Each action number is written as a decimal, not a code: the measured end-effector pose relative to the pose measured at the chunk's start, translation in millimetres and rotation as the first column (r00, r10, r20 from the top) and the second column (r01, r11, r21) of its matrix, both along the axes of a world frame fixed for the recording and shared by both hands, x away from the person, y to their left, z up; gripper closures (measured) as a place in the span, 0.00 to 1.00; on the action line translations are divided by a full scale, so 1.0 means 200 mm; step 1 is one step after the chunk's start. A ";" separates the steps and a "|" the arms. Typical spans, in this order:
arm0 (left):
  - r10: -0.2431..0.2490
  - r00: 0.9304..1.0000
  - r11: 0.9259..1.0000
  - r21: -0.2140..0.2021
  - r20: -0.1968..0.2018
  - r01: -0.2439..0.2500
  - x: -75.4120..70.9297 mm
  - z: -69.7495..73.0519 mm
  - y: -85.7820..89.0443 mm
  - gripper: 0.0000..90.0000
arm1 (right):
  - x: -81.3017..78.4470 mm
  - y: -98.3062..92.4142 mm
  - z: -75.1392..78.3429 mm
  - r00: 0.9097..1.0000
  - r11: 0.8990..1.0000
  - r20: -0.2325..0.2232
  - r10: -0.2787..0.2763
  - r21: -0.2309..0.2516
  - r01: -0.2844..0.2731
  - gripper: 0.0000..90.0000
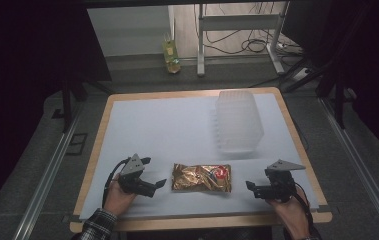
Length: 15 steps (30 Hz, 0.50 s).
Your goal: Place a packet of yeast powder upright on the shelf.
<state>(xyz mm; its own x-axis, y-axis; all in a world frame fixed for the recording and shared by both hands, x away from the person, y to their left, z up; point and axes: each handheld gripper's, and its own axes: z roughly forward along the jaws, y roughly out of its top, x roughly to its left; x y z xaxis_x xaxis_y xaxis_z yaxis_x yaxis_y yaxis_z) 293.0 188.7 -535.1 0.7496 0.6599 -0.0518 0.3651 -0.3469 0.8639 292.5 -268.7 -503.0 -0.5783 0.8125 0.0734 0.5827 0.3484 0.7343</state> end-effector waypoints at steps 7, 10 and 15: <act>0.035 0.999 0.999 -0.025 -0.018 -0.036 0.02 -0.02 0.03 0.01 | 0.02 0.03 -0.04 0.993 0.991 0.011 0.122 -0.050 -0.121 0.05; 0.049 0.998 0.999 0.008 -0.026 -0.049 0.03 -0.02 0.02 0.00 | 0.03 0.02 -0.05 0.991 0.990 -0.005 0.134 -0.032 -0.134 0.05; 0.050 0.998 0.998 0.034 -0.045 -0.049 0.04 -0.03 0.01 0.01 | 0.03 0.01 -0.06 0.991 0.990 -0.005 0.136 -0.026 -0.136 0.04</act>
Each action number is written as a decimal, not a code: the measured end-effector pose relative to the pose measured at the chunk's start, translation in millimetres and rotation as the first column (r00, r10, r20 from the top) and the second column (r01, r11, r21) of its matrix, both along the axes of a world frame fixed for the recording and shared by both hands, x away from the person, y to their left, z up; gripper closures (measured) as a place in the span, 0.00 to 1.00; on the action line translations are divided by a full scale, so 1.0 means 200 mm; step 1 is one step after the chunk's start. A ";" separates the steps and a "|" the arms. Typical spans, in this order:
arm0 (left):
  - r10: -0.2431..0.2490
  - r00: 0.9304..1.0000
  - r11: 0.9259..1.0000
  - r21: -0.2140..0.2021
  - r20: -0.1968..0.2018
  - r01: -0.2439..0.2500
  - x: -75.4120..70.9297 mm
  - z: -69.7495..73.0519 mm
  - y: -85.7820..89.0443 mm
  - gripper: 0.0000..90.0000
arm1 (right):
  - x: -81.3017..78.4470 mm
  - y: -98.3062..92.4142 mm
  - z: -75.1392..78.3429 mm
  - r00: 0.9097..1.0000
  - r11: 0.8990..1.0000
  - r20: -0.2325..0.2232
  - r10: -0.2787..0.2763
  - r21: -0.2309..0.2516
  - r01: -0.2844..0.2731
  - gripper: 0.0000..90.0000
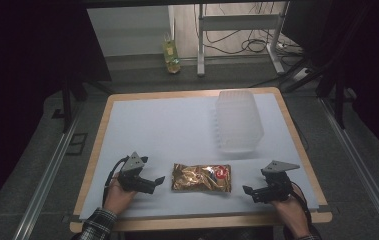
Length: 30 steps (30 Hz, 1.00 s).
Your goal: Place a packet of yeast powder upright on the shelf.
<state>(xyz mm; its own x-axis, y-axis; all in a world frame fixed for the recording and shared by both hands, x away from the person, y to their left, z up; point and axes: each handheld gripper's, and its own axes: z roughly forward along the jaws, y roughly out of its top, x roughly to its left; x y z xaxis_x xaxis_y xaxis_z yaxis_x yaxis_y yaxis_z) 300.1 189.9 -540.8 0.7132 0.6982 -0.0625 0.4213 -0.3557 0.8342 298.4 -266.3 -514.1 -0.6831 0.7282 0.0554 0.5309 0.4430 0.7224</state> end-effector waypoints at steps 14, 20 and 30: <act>0.010 1.000 1.000 0.011 -0.028 -0.010 0.01 0.04 -0.02 0.03 | 0.00 0.01 -0.01 1.000 1.000 -0.010 0.009 -0.010 -0.009 0.04; 0.007 1.000 1.000 0.010 0.004 -0.007 -0.02 0.08 -0.04 0.20 | 0.00 0.02 -0.01 1.000 1.000 -0.012 0.008 -0.012 -0.008 0.04; -0.043 0.999 0.999 -0.029 0.027 0.044 -0.03 0.12 -0.07 0.43 | 0.00 0.02 -0.01 1.000 1.000 -0.022 0.011 -0.013 -0.011 0.04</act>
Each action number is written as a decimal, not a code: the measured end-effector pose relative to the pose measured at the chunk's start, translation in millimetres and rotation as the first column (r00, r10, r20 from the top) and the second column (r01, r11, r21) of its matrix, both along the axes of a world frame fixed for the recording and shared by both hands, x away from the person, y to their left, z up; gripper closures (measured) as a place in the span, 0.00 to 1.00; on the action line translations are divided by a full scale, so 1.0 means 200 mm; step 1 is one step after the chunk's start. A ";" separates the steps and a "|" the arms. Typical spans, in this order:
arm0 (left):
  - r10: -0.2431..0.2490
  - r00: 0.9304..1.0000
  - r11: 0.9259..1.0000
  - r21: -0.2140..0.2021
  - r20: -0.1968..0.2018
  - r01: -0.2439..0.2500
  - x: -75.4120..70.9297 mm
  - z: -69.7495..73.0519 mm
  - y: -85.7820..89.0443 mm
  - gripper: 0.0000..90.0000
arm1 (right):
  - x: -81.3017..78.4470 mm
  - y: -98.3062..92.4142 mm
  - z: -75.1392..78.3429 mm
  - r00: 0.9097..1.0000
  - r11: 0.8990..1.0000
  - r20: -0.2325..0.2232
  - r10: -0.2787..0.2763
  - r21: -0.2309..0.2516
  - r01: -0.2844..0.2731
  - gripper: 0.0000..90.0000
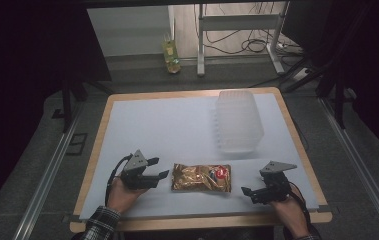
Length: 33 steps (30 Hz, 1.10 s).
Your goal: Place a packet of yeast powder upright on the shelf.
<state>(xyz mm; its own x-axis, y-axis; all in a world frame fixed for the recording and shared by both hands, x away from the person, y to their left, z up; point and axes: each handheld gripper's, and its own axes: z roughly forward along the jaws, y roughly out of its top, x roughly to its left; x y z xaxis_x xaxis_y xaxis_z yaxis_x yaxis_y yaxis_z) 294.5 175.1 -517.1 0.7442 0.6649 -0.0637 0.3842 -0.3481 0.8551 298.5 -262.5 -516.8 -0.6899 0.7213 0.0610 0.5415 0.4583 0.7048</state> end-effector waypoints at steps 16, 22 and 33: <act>-0.025 1.000 0.999 -0.030 -0.015 0.025 0.00 0.03 -0.11 0.87 | 0.00 0.00 0.00 1.000 1.000 0.002 -0.003 -0.008 0.003 0.04; -0.069 0.997 0.998 -0.014 -0.018 0.068 -0.01 0.02 -0.20 1.00 | 0.00 0.00 0.00 1.000 1.000 0.002 -0.001 -0.025 0.001 0.04; -0.097 0.993 0.995 0.007 -0.071 0.098 0.01 -0.07 -0.27 1.00 | 0.00 0.01 -0.01 1.000 0.999 0.000 0.002 -0.048 -0.002 0.04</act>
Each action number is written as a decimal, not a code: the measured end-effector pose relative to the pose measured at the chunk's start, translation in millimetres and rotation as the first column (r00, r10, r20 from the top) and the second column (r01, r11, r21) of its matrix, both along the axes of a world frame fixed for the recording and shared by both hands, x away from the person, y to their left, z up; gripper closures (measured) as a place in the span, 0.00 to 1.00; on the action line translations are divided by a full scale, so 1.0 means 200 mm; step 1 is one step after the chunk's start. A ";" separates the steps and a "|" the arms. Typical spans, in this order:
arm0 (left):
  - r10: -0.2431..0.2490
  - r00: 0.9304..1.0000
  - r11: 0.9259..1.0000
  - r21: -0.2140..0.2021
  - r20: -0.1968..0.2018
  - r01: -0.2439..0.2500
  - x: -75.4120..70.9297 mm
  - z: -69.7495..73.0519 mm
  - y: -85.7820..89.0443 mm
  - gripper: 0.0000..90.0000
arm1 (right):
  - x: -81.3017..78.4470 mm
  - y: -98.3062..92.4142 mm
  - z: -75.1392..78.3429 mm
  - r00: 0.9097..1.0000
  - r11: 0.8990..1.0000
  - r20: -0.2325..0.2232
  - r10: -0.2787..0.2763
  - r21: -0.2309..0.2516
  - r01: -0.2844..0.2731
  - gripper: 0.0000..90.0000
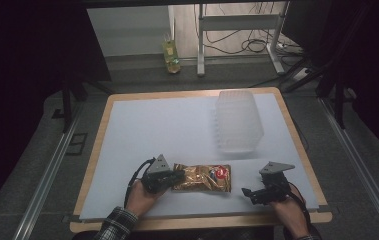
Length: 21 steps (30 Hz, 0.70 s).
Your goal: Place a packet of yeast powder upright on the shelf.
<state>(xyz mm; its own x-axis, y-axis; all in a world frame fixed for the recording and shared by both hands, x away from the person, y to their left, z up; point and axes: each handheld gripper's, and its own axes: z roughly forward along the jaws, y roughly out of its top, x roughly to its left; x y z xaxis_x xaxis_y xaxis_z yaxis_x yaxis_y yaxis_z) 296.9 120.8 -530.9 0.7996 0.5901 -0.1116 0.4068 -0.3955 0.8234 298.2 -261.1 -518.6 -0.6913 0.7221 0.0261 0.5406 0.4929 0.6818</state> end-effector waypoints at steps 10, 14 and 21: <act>0.005 1.000 0.999 0.050 -0.012 -0.004 0.00 -0.04 0.02 1.00 | -0.01 0.01 0.01 1.000 1.000 -0.002 0.003 -0.002 -0.003 0.04; 0.016 1.000 0.998 0.057 -0.016 -0.015 -0.01 -0.05 0.04 1.00 | -0.01 0.01 0.01 1.000 1.000 -0.003 0.006 -0.001 -0.006 0.04; 0.018 0.999 0.998 0.057 -0.027 -0.017 -0.01 -0.06 0.06 1.00 | -0.02 0.01 0.04 1.000 1.000 -0.013 0.005 0.011 -0.005 0.05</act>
